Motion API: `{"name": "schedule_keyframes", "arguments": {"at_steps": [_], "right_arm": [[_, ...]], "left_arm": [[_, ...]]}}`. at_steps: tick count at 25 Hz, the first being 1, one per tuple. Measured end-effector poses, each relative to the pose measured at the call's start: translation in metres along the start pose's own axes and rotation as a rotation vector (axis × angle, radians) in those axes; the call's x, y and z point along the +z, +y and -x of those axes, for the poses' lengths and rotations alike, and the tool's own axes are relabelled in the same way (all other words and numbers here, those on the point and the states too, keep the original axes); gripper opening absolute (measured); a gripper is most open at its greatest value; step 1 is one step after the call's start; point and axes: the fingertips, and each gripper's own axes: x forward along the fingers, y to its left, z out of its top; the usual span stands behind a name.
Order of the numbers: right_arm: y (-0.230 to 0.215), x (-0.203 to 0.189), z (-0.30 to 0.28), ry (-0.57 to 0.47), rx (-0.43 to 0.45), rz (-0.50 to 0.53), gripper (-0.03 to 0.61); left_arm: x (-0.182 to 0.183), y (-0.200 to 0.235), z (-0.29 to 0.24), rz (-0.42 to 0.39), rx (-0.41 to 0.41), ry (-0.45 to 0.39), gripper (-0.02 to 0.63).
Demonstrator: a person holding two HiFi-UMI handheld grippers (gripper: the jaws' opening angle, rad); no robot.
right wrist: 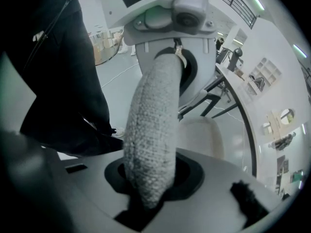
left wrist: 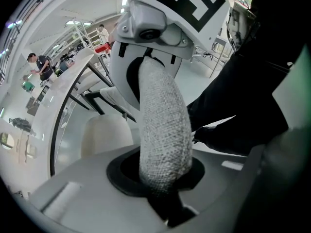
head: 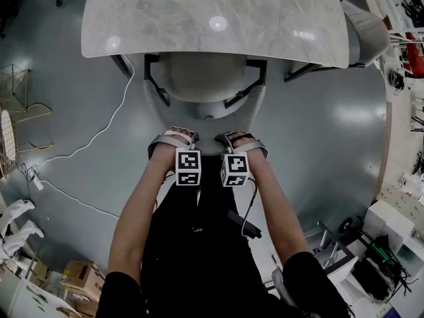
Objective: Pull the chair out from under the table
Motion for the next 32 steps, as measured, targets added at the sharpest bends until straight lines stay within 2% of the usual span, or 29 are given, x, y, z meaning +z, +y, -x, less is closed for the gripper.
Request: {"name": "schedule_keyframes", "arguments": {"at_steps": [14, 19, 32], "right_arm": [[0.042, 0.026, -0.004, 0.004, -0.002, -0.064, 0.092], [0.046, 0.02, 0.0, 0.008, -0.014, -0.071, 0.092], [0.046, 0.024, -0.001, 0.007, -0.014, -0.063, 0.092]], "left_arm": [[-0.008, -0.044, 0.005, -0.054, -0.02, -0.004, 0.074], [0.0, -0.046, 0.004, -0.064, -0.025, -0.003, 0.074], [-0.004, -0.048, 0.005, -0.05, -0.025, 0.002, 0.074]]}}
